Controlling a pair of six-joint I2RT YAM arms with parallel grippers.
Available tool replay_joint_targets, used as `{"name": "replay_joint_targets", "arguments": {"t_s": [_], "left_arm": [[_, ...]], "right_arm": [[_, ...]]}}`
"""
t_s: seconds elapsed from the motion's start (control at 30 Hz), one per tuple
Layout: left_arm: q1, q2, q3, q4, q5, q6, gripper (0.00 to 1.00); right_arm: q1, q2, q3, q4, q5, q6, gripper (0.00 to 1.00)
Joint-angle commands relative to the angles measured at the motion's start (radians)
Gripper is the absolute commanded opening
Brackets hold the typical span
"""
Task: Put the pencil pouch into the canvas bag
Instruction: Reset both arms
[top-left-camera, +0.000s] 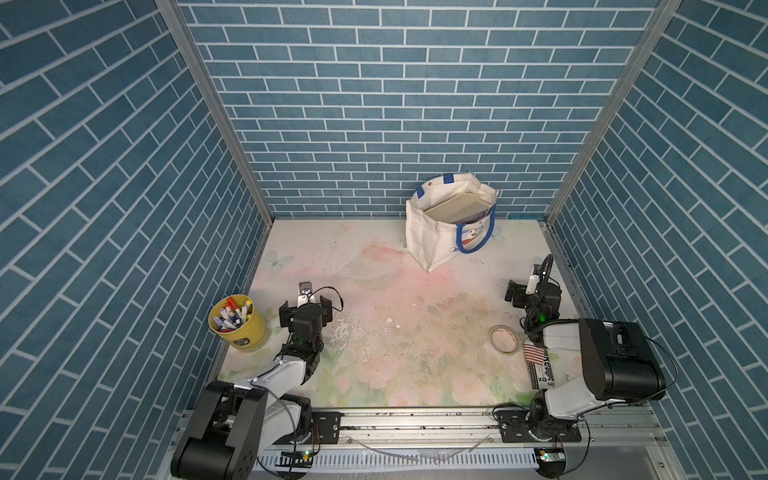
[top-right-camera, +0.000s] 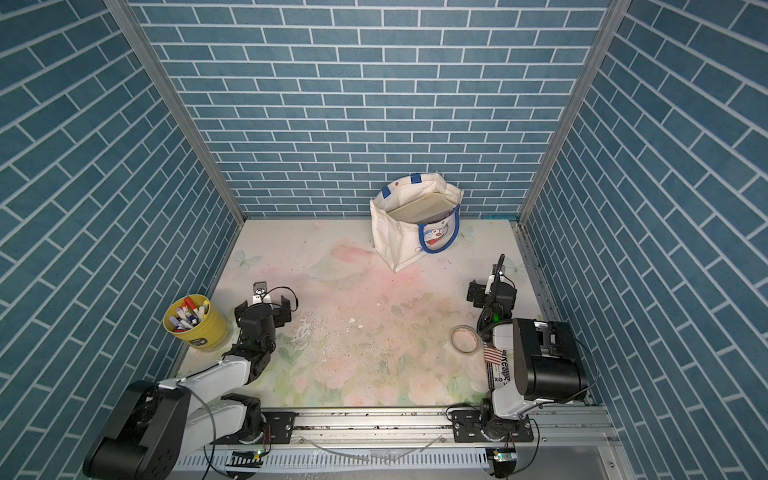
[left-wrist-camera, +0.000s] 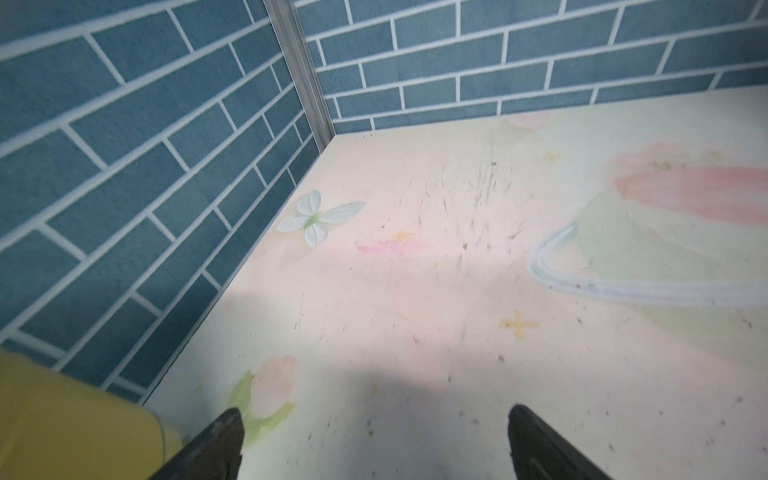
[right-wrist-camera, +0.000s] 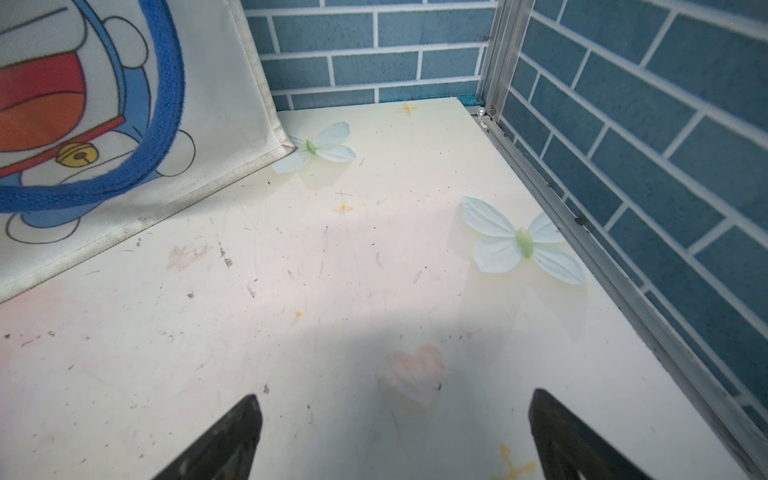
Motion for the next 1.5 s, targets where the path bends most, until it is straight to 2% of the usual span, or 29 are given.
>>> {"name": "replay_joint_targets", "arguments": {"t_s": [0.0,0.07,0.2,0.23,0.27,0.3,0.37,0.97,1.0,1.07,1.13,1.17,1.2,1.3,1.37,1.4,1.43,1.47], "left_arm": [[0.034,0.085,0.058,0.171,0.095,0.055,0.99],[0.041,0.143,0.087,0.189,0.132,0.090,0.99],[0.051,0.352,0.094,0.394,0.198,0.135,0.99],[0.053,0.334,0.120,0.325,0.194,0.115,0.99],[0.082,0.308,0.156,0.196,0.261,0.092,0.99],[0.094,0.335,0.159,0.235,0.271,0.097,0.99],[0.107,0.318,0.177,0.169,0.290,0.076,0.99],[0.117,0.325,0.181,0.173,0.303,0.073,0.99],[0.117,0.324,0.181,0.178,0.304,0.075,1.00],[0.117,0.324,0.175,0.184,0.301,0.075,0.99],[0.117,0.323,0.176,0.184,0.302,0.075,0.99],[0.117,0.323,0.176,0.184,0.301,0.076,0.99],[0.117,0.323,0.177,0.183,0.301,0.075,0.99],[0.117,0.323,0.177,0.184,0.301,0.075,0.99],[0.117,0.324,0.176,0.184,0.301,0.075,0.99],[0.117,0.324,0.176,0.184,0.302,0.075,0.99],[0.117,0.324,0.176,0.184,0.302,0.074,0.99],[0.116,0.324,0.176,0.184,0.301,0.075,0.99]], "right_arm": [[-0.005,0.006,-0.001,0.031,-0.009,-0.023,0.99],[-0.005,0.006,-0.001,0.032,-0.010,-0.023,0.99],[-0.005,0.006,0.000,0.030,-0.011,-0.021,0.99],[-0.006,0.007,0.001,0.029,-0.012,-0.021,0.99],[-0.006,0.006,0.002,0.029,-0.014,-0.021,0.99],[-0.006,0.007,0.002,0.028,-0.013,-0.021,0.99],[-0.008,0.007,0.002,0.028,-0.015,-0.021,0.99],[-0.009,0.005,-0.001,0.033,-0.013,-0.022,0.99],[-0.008,0.002,-0.015,0.054,-0.033,-0.032,0.99],[-0.008,-0.016,-0.104,0.200,-0.149,-0.075,0.99],[-0.008,0.012,-0.207,0.426,-0.159,-0.078,0.99],[-0.007,0.027,-0.225,0.480,-0.159,-0.075,0.99],[-0.008,0.028,-0.227,0.483,-0.149,-0.073,0.99],[-0.009,-0.008,-0.124,0.245,-0.077,-0.042,0.99],[-0.009,-0.012,-0.154,0.291,-0.151,-0.074,0.99],[-0.010,0.007,-0.189,0.386,-0.163,-0.073,0.99],[-0.011,0.016,-0.189,0.402,-0.151,-0.064,0.99],[-0.012,-0.002,-0.154,0.311,-0.118,-0.054,0.99]]}}
